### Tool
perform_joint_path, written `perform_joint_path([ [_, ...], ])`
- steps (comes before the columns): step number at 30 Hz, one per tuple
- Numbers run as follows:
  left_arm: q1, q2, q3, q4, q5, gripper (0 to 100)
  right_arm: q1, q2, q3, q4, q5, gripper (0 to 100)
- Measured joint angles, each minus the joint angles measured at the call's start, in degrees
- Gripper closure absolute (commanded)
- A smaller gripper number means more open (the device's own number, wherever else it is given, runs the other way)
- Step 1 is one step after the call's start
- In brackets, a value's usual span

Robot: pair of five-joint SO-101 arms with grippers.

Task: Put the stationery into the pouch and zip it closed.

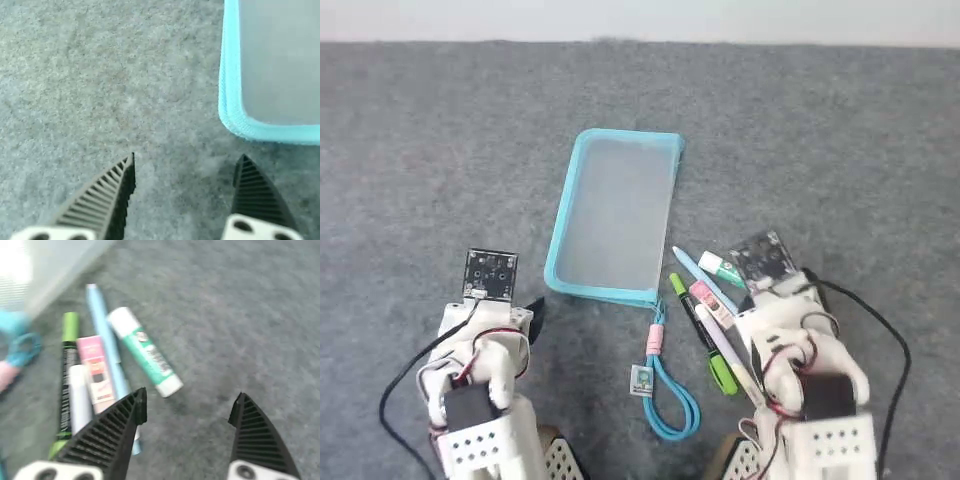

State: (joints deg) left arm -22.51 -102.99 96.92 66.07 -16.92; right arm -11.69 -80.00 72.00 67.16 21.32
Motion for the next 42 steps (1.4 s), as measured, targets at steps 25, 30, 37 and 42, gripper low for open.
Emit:
perform_joint_path([
  [25,0.1,0.0,0.0,0.0,0.0,70,-38.8,64.8,-29.7,-1.2,-30.2,72.4],
  [30,0.1,0.0,0.0,0.0,0.0,70,-38.8,68.6,-29.7,-4.3,-33.7,72.4],
  [37,0.1,0.0,0.0,0.0,0.0,70,-38.9,73.7,-29.8,-9.2,-37.2,72.5],
  [42,0.1,0.0,0.0,0.0,0.0,70,-38.9,76.3,-29.8,-10.5,-37.5,84.2],
])
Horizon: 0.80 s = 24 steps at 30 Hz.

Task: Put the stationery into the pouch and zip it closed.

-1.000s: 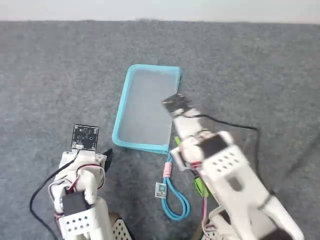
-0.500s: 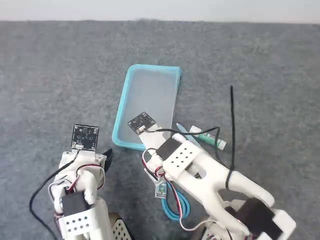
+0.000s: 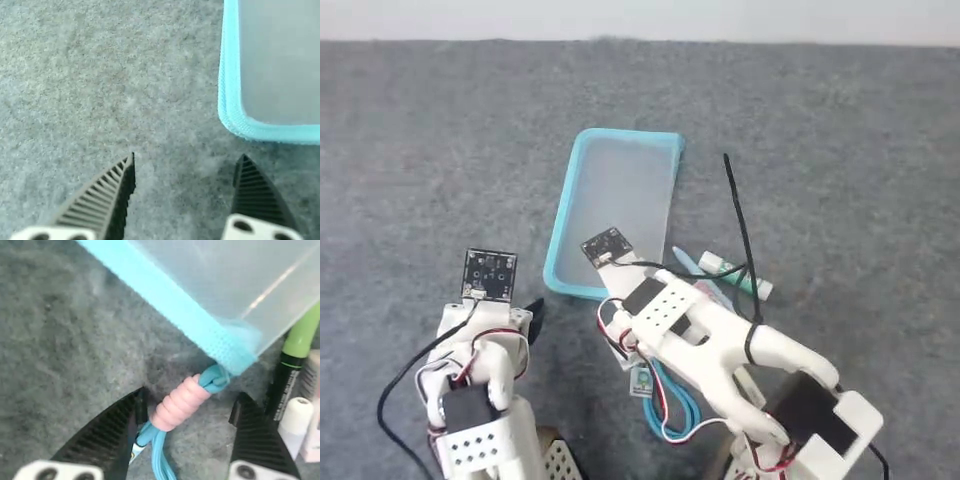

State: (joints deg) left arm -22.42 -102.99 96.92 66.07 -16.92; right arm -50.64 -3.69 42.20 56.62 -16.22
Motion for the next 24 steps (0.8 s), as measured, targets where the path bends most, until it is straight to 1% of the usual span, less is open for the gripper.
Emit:
perform_joint_path([
  [3,0.0,0.0,0.0,0.0,0.0,70,0.6,0.0,0.0,0.0,0.0,92.2],
  [5,0.0,0.0,0.0,0.0,0.0,70,2.7,-0.1,-0.7,0.0,0.0,95.7],
  [7,0.0,0.0,0.0,0.0,0.0,70,4.8,-0.1,-1.1,0.0,0.3,97.4],
  [10,0.0,0.0,0.0,0.0,0.0,70,8.0,0.0,-1.1,0.0,2.5,97.6],
  [13,0.0,0.0,0.0,0.0,0.0,70,10.6,0.0,-1.1,0.0,7.4,98.0],
  [17,0.0,0.0,0.0,0.0,0.0,70,14.0,0.0,-1.6,0.4,20.0,99.2],
  [18,0.0,0.0,0.0,0.0,0.0,70,14.4,0.0,-1.8,0.4,22.2,99.2],
  [24,0.0,0.0,0.0,0.0,0.0,70,15.6,0.0,-2.1,0.4,23.3,99.2],
])
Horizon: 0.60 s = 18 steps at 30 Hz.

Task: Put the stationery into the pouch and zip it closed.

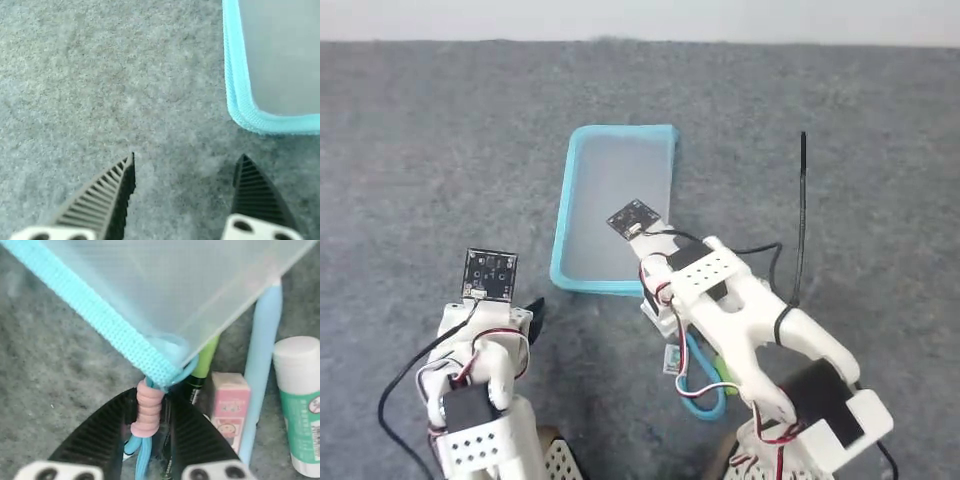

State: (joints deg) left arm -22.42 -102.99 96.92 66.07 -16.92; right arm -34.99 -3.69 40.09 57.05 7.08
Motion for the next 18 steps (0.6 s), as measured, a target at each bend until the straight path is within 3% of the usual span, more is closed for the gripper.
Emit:
perform_joint_path([
  [8,1.2,0.0,0.0,0.0,0.0,70,3.6,-0.2,-0.1,0.6,0.0,99.2],
  [18,2.1,0.0,0.0,0.0,-0.4,70,7.6,-11.9,0.0,2.6,0.4,99.1],
])
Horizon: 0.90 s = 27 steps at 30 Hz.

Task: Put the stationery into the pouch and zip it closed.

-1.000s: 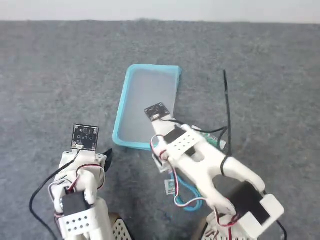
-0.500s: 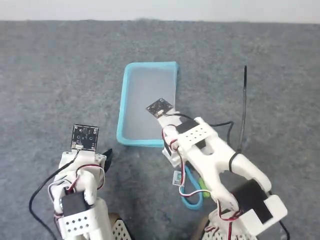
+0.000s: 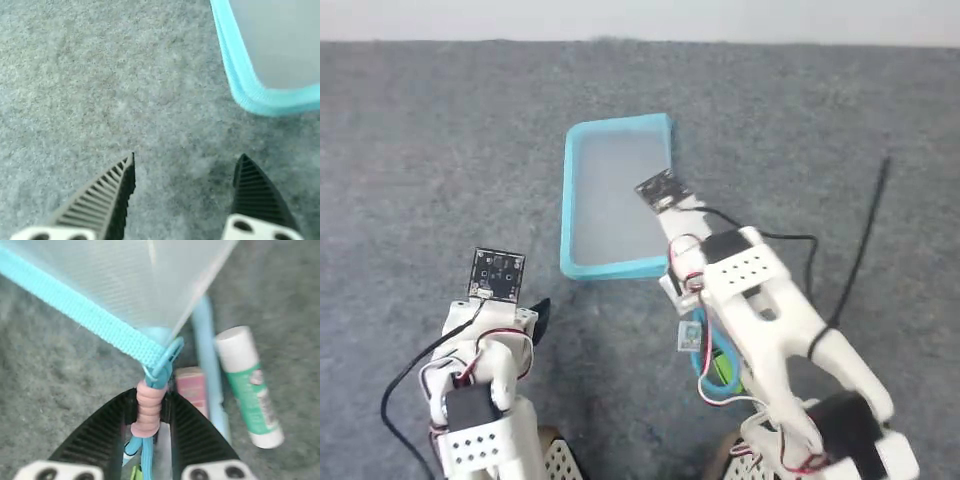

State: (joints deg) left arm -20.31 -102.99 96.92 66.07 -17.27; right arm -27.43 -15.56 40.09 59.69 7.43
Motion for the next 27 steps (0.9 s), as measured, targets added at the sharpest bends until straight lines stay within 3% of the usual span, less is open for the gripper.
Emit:
perform_joint_path([
  [8,0.0,0.0,0.0,0.0,0.0,70,9.0,-4.3,-3.3,-0.5,8.7,99.1],
  [27,1.3,0.0,0.0,0.0,0.0,70,14.9,-5.2,1.4,-9.8,5.8,99.1],
])
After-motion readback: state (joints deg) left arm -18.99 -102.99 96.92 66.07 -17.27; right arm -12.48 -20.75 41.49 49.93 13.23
